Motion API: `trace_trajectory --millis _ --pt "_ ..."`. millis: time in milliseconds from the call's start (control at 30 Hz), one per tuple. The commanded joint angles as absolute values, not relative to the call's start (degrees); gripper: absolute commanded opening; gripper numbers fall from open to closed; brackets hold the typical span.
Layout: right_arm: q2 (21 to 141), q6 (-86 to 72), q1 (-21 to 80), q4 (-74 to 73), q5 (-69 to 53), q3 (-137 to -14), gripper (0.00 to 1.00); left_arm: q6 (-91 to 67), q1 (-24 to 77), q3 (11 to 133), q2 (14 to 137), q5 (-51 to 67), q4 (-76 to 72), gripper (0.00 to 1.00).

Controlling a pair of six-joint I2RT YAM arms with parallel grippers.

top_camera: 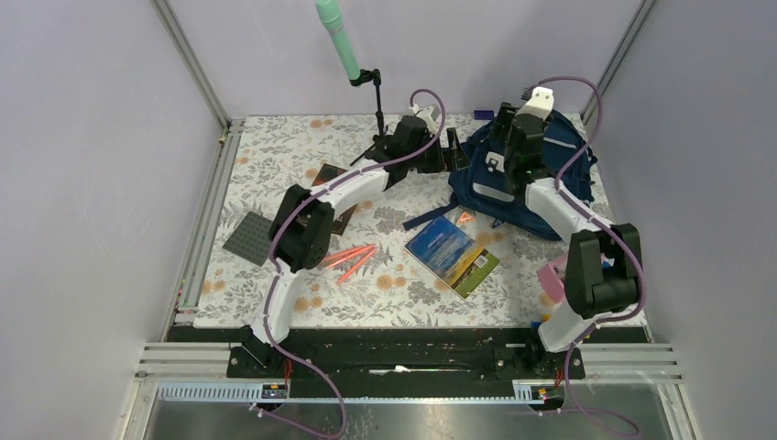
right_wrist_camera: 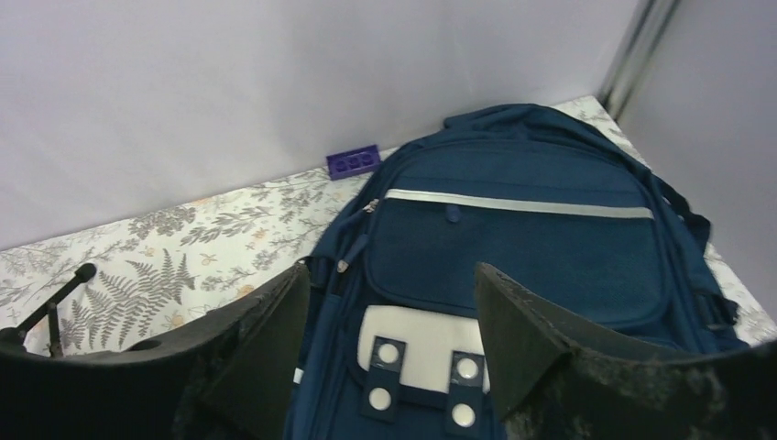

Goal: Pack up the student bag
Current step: Pick up the student bag at the center of the board.

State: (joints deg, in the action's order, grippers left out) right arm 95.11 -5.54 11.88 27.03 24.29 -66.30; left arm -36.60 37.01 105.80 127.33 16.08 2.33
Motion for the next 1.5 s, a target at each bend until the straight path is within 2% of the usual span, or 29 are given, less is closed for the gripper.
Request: trace_trajectory --millis 0,200,367,733,1200,1267,1467 --pt "87.58 -9.08 10.74 19.87 23.56 -65.85 0.75 -39.01 36.02 114.41 135.07 16.11 5.12 0.96" --pt "79.73 -11.34 10.63 13.19 19.52 -62.41 0.85 -42.42 35.96 122.42 143.31 17.79 7.03 0.98" --pt "71.82 -14.20 10.66 8.49 16.98 -57.32 0.88 -48.82 36.08 121.10 144.72 23.23 -2.00 0.99" --pt "58.27 -14.84 10.63 0.48 14.26 -51.33 0.89 -55.41 36.75 118.43 146.58 26.20 -12.51 0.99" --pt "54.87 -13.92 10.64 -3.94 14.63 -49.95 0.89 -55.58 37.94 125.43 150.91 29.39 -6.83 0.99" --pt "54.84 -14.00 10.65 -4.20 14.47 -49.77 0.89 -55.76 38.05 125.28 150.86 30.40 -8.11 0.88" --pt "54.01 -14.03 10.64 -4.85 14.63 -48.81 0.89 -53.67 38.49 122.40 147.63 31.39 -15.96 0.27"
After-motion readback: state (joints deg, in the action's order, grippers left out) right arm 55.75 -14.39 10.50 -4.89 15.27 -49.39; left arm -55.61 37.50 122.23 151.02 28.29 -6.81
